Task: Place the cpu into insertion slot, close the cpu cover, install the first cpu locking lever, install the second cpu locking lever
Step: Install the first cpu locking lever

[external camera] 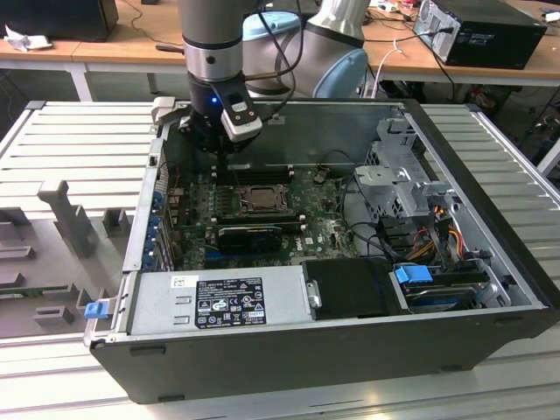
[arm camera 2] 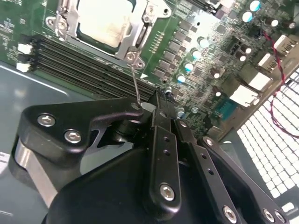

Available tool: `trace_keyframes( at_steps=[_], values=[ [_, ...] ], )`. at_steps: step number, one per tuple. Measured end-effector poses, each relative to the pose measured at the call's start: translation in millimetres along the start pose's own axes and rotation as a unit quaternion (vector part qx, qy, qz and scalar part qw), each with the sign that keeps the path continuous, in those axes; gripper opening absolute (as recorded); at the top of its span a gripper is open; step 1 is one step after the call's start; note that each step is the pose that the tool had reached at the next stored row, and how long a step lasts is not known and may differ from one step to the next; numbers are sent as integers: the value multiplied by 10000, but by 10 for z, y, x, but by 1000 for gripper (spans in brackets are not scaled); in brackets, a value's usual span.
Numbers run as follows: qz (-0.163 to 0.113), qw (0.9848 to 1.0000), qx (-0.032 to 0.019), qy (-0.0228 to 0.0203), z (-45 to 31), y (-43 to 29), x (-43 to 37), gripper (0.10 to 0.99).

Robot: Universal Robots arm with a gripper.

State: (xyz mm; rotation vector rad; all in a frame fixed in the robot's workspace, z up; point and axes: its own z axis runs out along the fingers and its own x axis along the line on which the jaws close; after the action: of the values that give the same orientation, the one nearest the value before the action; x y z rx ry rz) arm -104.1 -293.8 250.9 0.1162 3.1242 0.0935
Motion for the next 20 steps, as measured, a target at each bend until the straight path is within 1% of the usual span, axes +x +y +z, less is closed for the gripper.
trace_keyframes(
  at_steps=[4, 6, 9, 20],
  values=[
    [1, 10000, 0, 0, 1, 4, -51, 106],
    [0, 10000, 0, 0, 1, 7, -97, 106],
    [0, 10000, 0, 0, 2, 10, -132, 106],
    [0, 10000, 0, 0, 3, 17, -233, 106]
  ],
)
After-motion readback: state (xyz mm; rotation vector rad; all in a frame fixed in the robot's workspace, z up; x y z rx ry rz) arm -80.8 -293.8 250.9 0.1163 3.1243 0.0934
